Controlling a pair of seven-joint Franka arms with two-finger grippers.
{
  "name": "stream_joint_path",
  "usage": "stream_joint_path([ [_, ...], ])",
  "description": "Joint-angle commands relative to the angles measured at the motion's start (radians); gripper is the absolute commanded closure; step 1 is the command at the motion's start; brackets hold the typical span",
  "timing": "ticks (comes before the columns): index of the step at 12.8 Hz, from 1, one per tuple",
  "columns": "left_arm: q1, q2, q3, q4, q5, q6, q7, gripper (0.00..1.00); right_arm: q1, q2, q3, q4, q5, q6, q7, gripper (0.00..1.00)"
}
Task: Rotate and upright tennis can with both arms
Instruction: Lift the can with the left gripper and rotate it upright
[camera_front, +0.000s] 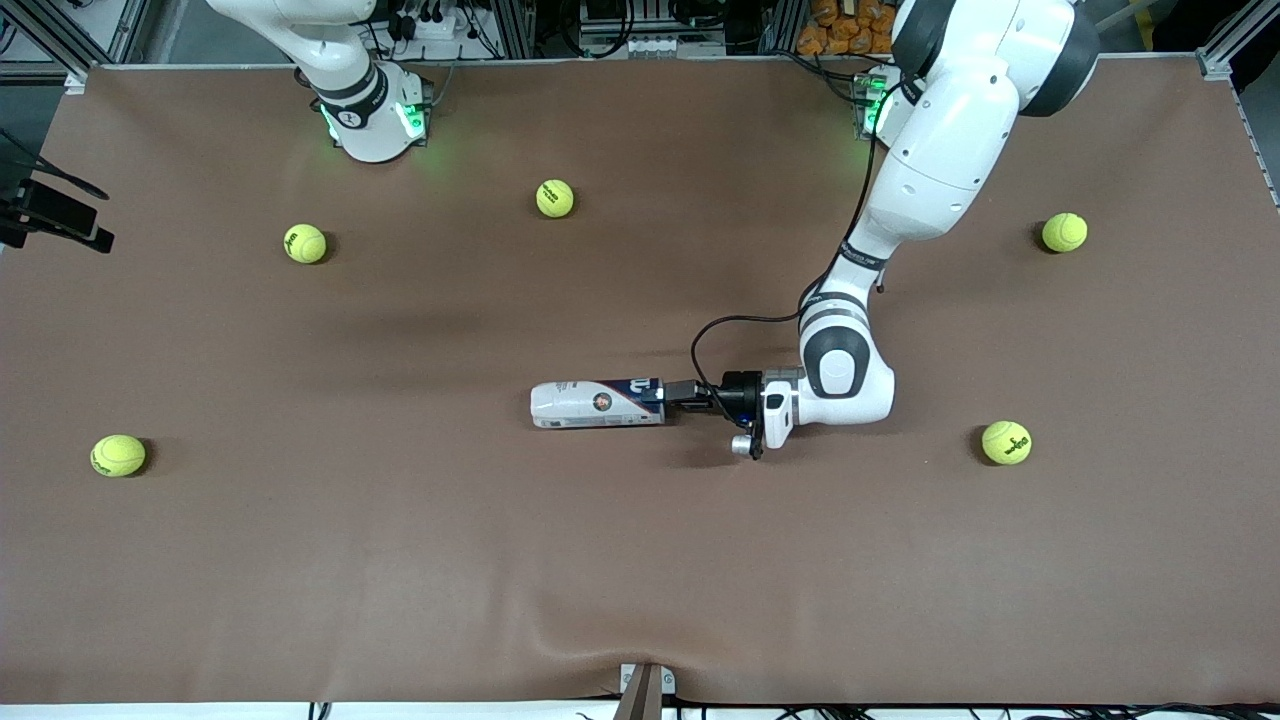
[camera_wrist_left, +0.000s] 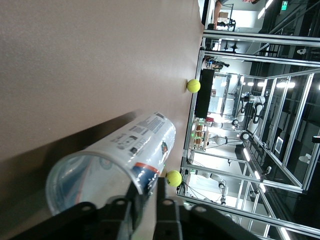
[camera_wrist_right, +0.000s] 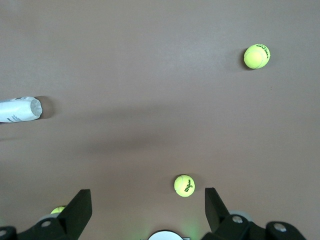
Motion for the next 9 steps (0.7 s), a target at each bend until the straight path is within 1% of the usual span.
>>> stream_joint_path([
  [1,0.004,0.01,0.003,0.025,-0.018,0.005,0.021,1.0,-0.018,-0.009,0.012,0.009,0.008,-0.005,0.002,0.0],
  [3,0.004,0.004,0.003,0.054,-0.018,-0.002,0.014,1.0,-0.018,-0.009,0.012,0.009,0.008,-0.005,0.002,0.0],
  [5,-0.001,-0.021,0.005,0.081,-0.001,-0.005,-0.066,1.0,-0.018,-0.007,0.012,0.009,0.011,-0.003,0.002,0.0],
  [8,-0.004,-0.052,0.009,0.135,0.109,-0.005,-0.228,1.0,-0.018,-0.007,0.012,0.009,0.011,-0.003,0.003,0.0],
  [9,-0.005,-0.064,0.011,0.14,0.144,-0.005,-0.273,1.0,-0.018,-0.007,0.012,0.007,0.011,-0.003,0.003,0.0],
])
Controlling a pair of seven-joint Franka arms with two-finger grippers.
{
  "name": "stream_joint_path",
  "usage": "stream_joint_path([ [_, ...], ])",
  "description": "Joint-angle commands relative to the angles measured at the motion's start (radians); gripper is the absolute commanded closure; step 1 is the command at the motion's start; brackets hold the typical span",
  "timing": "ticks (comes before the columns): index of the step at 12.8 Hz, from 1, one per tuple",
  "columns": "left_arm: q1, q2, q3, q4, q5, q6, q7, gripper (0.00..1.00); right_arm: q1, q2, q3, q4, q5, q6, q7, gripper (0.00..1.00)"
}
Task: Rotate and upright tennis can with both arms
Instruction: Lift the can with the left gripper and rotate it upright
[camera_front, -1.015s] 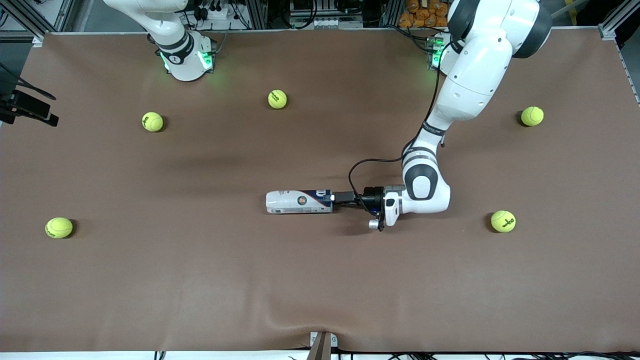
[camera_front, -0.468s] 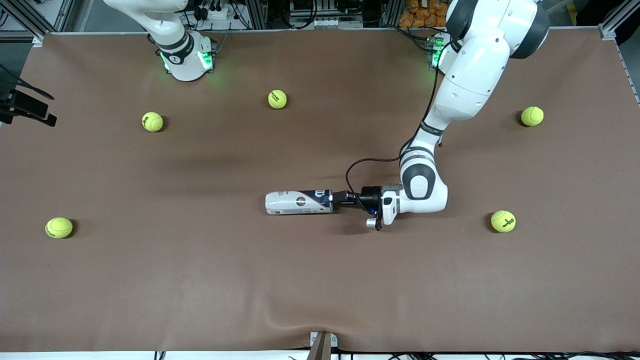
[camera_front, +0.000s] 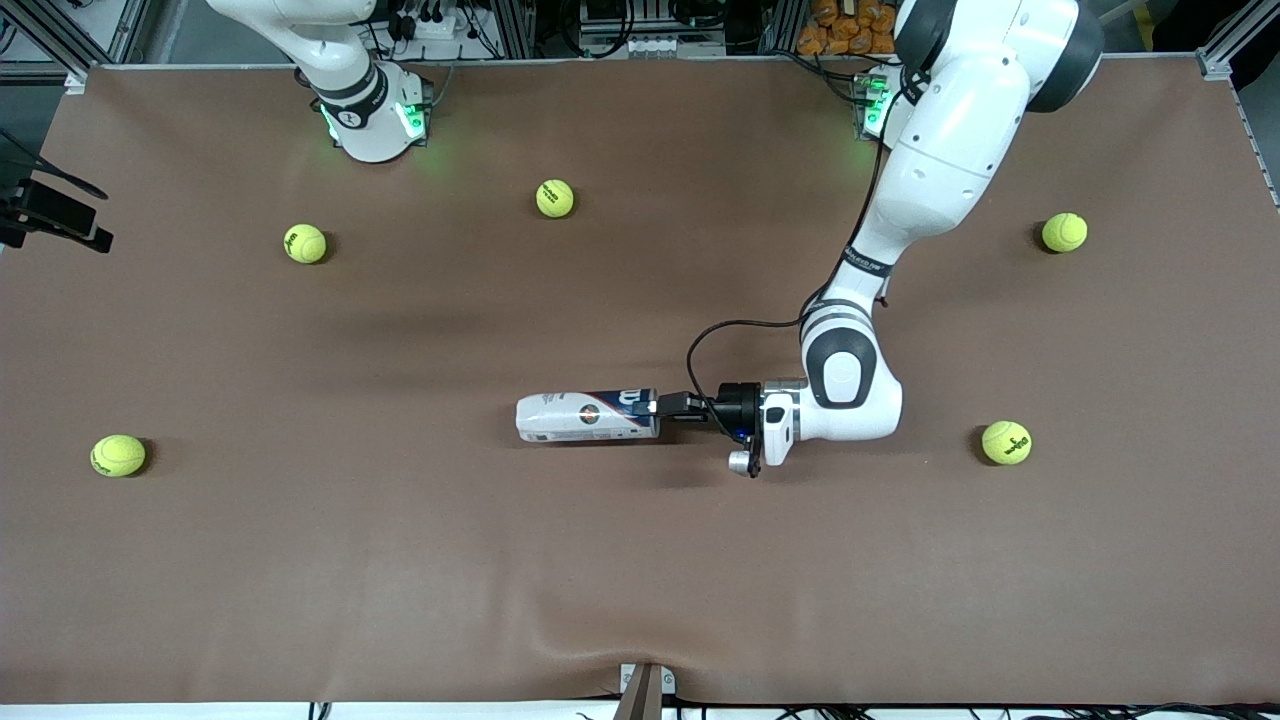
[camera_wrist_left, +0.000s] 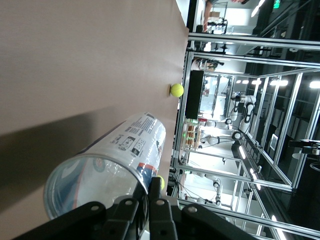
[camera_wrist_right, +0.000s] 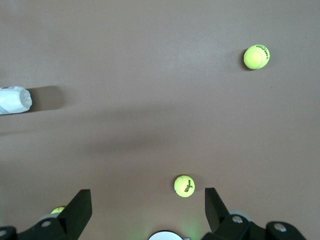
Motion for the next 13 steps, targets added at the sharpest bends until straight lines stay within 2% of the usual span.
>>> stream_joint_path([
  [1,-0.007,-0.044,0.012,0.012,0.093,-0.002,-0.128,1.0,-0.018,-0.007,0.012,0.007,0.011,-0.003,0.002,0.0],
  [3,-0.015,-0.077,0.016,0.017,0.174,0.012,-0.224,1.0,-0.018,-0.007,0.012,0.007,0.011,-0.003,0.003,0.0],
  [8,-0.041,-0.133,0.016,0.09,0.482,0.062,-0.561,1.0,-0.018,-0.006,0.012,0.005,0.011,-0.002,0.002,0.0],
  [13,-0.13,-0.178,0.016,0.148,0.921,0.11,-1.012,1.0,-0.018,-0.006,0.012,0.008,0.006,0.035,0.004,0.0],
])
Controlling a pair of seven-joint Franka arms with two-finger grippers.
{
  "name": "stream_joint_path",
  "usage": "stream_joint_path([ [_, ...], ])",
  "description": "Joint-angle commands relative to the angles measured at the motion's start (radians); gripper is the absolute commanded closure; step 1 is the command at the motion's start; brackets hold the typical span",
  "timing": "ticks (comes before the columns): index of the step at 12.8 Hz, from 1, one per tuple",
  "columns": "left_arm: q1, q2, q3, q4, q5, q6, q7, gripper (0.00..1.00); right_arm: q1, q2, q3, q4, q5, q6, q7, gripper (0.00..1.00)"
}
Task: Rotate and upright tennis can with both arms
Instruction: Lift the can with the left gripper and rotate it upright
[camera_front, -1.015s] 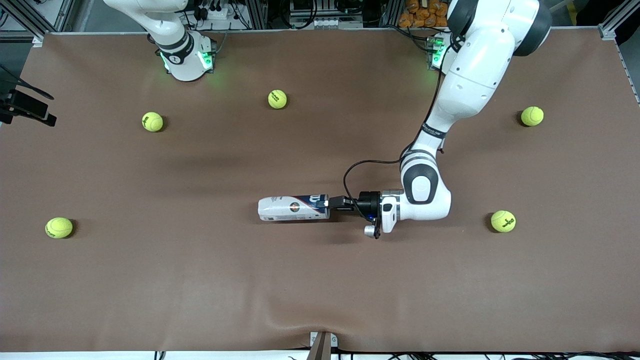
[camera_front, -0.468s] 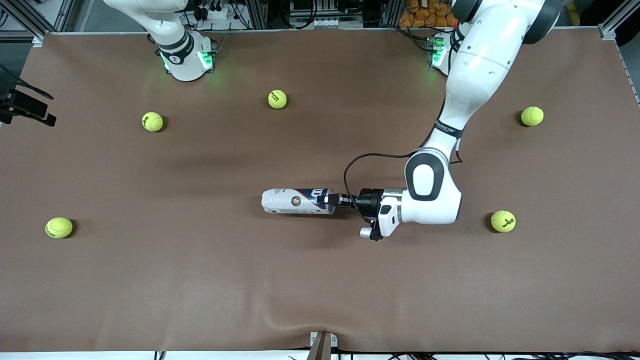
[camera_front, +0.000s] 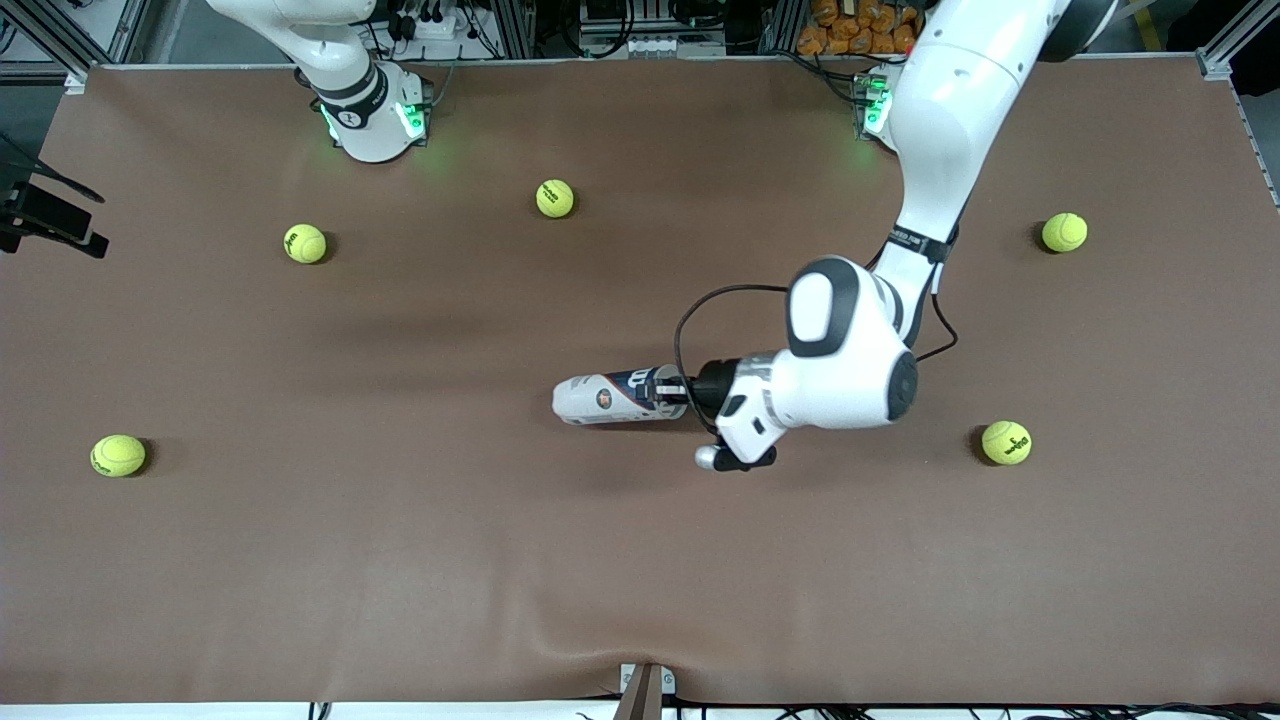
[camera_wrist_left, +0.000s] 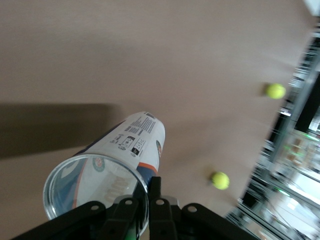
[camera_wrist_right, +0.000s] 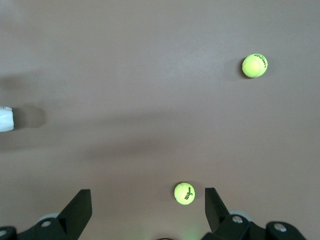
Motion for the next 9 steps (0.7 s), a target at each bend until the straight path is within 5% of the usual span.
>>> stream_joint_path([
  [1,-0.056,-0.035,0.012,0.018,0.216,0.015,-0.248,1.0,-0.016,-0.006,0.012,0.007,0.006,0.002,0.003,0.0],
  [9,-0.202,-0.114,0.013,0.018,0.729,-0.052,-0.8,1.0,-0.015,-0.006,0.013,0.007,0.005,0.002,0.005,0.0],
])
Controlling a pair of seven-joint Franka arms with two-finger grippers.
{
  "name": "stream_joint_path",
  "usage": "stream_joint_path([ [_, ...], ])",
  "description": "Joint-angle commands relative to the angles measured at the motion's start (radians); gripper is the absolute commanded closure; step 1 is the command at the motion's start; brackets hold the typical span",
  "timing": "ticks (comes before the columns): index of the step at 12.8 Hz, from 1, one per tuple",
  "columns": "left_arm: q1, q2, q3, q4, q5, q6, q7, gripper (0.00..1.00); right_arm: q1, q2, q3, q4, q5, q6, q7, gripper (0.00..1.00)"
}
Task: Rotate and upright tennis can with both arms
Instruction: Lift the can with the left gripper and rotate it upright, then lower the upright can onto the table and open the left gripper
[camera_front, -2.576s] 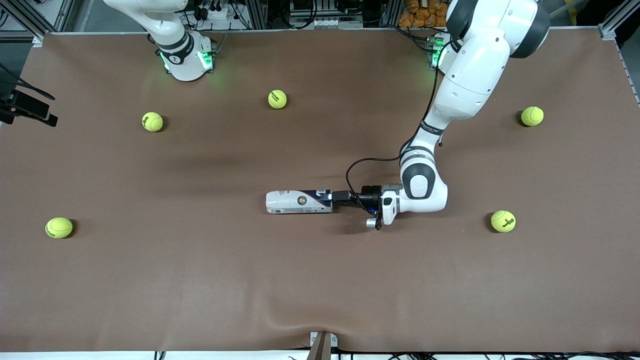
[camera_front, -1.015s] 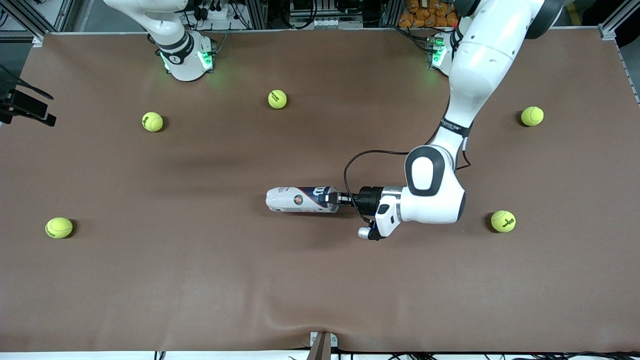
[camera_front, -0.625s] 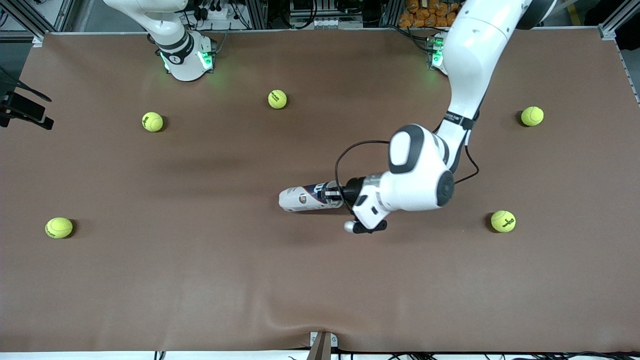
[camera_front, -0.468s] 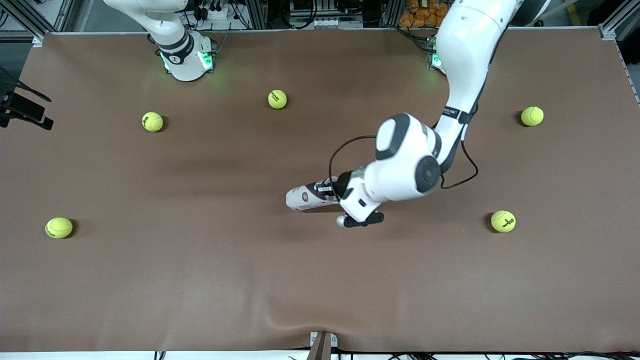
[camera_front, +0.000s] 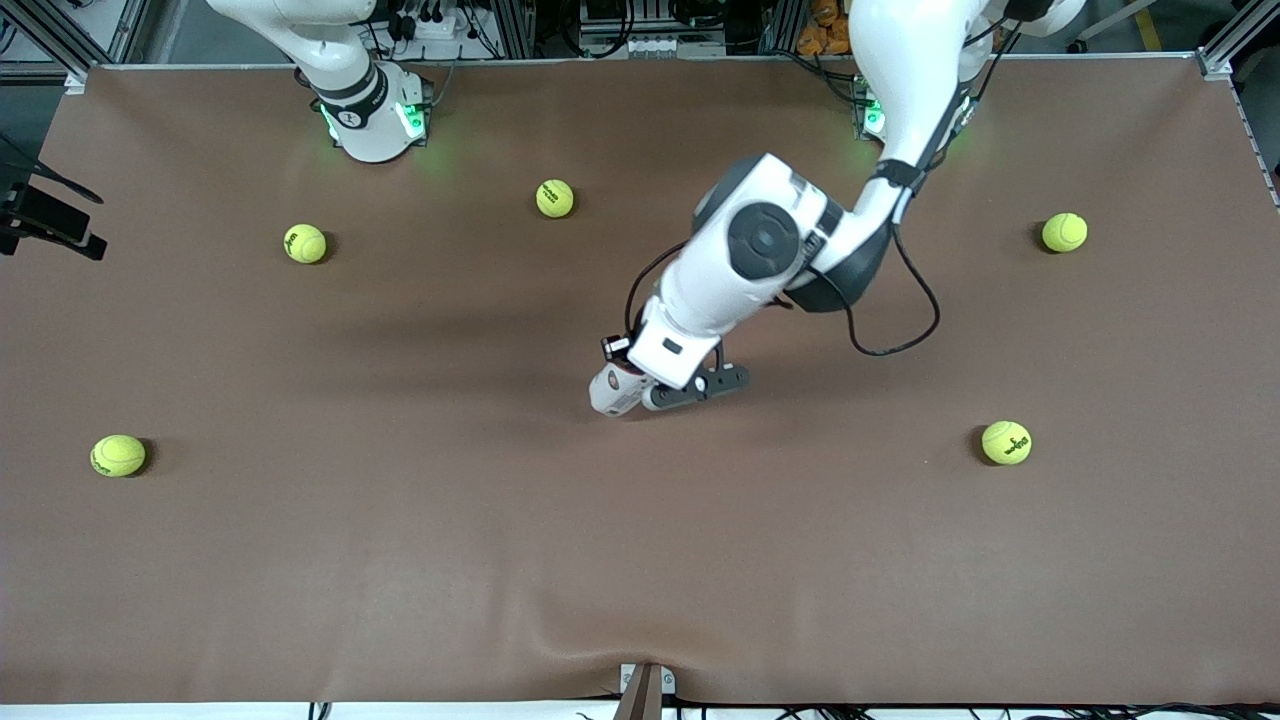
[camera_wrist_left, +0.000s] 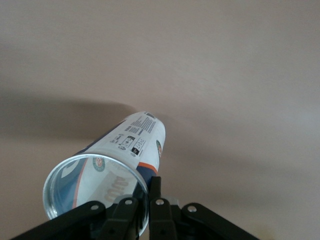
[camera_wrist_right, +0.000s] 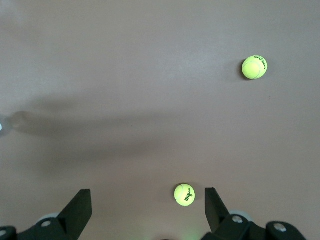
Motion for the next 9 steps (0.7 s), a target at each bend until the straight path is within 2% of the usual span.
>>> stream_joint_path([
  [1,-0.046,-0.02,0.012,-0.013,0.174,-0.066,-0.138,1.0,-0.015,-0.006,0.012,0.004,0.005,-0.001,0.005,0.0],
  [4,-0.082,-0.009,0.013,-0.013,0.226,-0.098,-0.189,1.0,-0.015,-0.006,0.012,0.006,0.005,-0.001,0.005,0.0],
  [9,-0.114,0.003,0.015,-0.016,0.241,-0.106,-0.218,1.0,-0.012,-0.006,0.012,0.004,0.007,-0.001,0.005,0.0],
])
